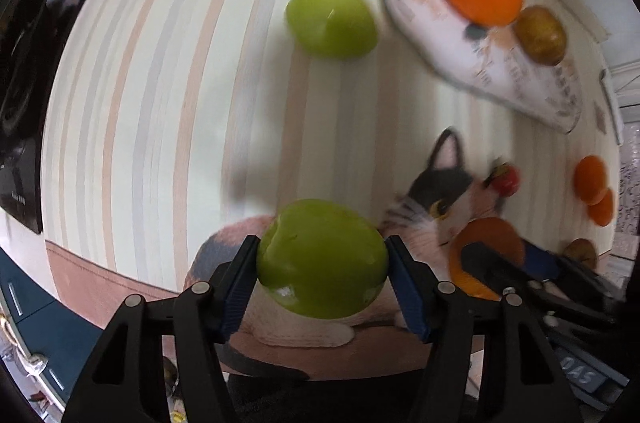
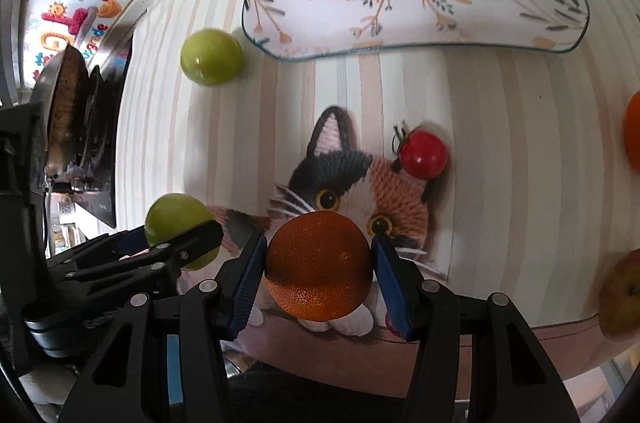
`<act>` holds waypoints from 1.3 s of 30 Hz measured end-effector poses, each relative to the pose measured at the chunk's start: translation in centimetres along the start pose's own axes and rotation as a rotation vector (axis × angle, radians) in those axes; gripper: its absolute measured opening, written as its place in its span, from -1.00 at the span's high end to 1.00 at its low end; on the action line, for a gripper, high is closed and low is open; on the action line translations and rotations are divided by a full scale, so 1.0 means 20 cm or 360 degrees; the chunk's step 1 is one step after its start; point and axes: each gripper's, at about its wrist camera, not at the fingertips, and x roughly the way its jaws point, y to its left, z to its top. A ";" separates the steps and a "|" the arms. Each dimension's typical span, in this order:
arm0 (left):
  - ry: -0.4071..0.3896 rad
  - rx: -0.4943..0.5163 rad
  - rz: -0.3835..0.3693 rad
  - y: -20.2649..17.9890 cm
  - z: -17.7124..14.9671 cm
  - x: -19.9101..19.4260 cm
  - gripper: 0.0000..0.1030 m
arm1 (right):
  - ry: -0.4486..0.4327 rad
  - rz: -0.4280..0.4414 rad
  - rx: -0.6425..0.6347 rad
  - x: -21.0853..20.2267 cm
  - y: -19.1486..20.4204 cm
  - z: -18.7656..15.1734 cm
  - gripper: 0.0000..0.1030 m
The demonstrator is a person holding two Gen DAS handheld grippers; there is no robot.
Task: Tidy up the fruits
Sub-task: 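Place the green apple and small orange on the floral plate, open both tools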
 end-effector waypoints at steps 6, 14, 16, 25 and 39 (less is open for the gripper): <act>-0.0092 0.0051 -0.0107 -0.14 0.15 -0.18 -0.17 | -0.0131 0.0043 0.0093 -0.21 -0.08 0.10 -0.10; -0.0180 0.0136 -0.0113 -0.21 0.51 -0.25 -0.17 | -0.0418 0.0016 0.0389 -0.57 -0.42 0.41 -0.10; -0.0168 0.0151 -0.0095 -0.24 0.58 -0.21 -0.17 | -0.0461 -0.0010 0.0458 -0.62 -0.53 0.51 -0.10; -0.0093 0.0192 0.0018 -0.31 0.78 -0.02 -0.17 | -0.0447 -0.0214 0.0511 -0.55 -0.67 0.93 -0.10; 0.0000 0.0246 0.0150 -0.35 0.84 0.16 -0.19 | -0.0369 -0.0310 0.0501 -0.40 -0.69 1.07 -0.14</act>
